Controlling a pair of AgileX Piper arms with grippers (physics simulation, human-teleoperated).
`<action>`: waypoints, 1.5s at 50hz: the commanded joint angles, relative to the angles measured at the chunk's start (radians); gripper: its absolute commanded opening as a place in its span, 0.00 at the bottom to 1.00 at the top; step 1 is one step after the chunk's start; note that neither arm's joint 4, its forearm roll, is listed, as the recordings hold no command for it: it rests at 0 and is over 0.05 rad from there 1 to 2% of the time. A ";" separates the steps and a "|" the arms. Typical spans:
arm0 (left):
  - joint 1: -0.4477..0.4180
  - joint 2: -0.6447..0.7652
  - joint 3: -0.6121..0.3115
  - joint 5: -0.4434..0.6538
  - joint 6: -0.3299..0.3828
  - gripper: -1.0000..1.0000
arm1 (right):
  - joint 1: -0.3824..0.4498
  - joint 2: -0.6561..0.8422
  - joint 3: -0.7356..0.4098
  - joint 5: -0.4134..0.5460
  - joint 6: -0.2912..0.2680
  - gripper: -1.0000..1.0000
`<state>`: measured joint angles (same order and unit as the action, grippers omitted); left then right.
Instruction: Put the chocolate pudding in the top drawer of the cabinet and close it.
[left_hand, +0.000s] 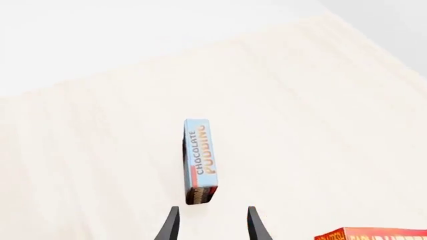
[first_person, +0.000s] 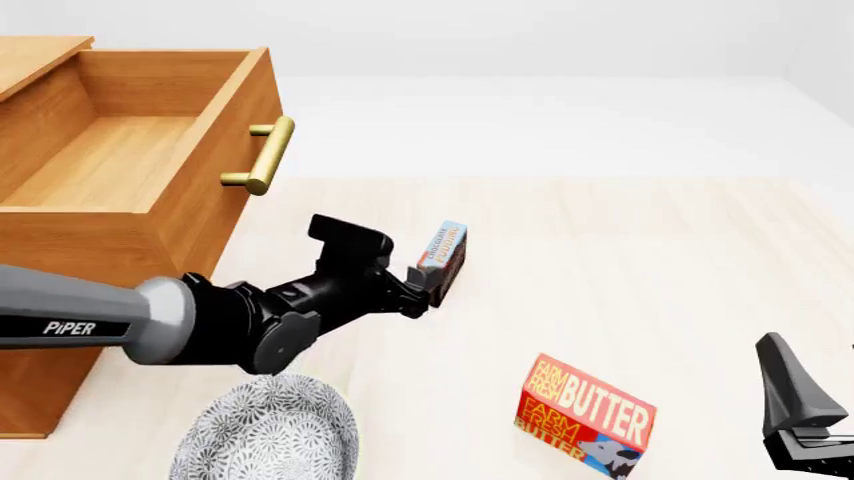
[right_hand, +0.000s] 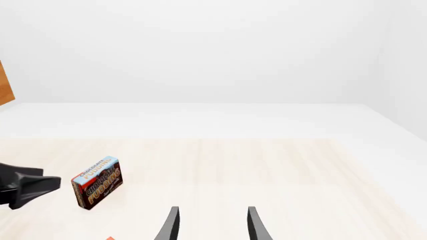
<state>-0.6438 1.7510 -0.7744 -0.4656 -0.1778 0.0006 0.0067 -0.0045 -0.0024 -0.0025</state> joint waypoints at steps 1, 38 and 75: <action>0.022 0.036 -0.037 0.013 -0.001 1.00 | 0.000 0.000 0.000 0.000 0.000 1.00; 0.028 0.144 -0.113 -0.004 -0.043 1.00 | 0.000 0.000 0.000 0.000 0.000 1.00; 0.028 0.226 -0.168 -0.020 -0.086 1.00 | 0.000 0.000 0.000 0.000 0.000 1.00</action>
<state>-0.6117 1.9527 -0.9293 -0.4773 -0.2505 0.0006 0.0067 -0.0045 -0.0024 -0.0025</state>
